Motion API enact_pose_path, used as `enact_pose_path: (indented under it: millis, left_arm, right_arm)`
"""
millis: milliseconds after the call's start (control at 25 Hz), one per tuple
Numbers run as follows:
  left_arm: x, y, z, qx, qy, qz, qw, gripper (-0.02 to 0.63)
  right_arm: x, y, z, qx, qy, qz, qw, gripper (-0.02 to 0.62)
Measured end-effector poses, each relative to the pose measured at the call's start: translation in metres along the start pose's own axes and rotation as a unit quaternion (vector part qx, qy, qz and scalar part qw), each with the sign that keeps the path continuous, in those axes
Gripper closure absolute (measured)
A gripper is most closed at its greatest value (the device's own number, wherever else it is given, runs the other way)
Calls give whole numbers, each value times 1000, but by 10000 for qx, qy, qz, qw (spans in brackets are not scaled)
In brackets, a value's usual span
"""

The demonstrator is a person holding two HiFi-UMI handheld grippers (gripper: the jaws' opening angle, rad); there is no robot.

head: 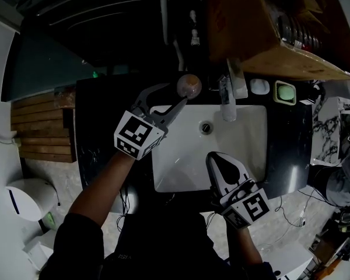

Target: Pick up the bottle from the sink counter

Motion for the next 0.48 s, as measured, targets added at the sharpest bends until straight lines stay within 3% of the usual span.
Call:
enact_pose_path:
  millis: [480]
  left_arm:
    - [1,-12,28,-157,-35,112,9998,371]
  right_arm:
    - [-4,10,4,-23,-74,84,9999,575]
Point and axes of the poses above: the fingertips, and each gripper's own axes: z forward along the fingers, y to its right, x out of its top, the point moved 4 cm from there along -z, backward along the fingers, and after that the axes turned 1 degree about y, right-handed, at the moved point
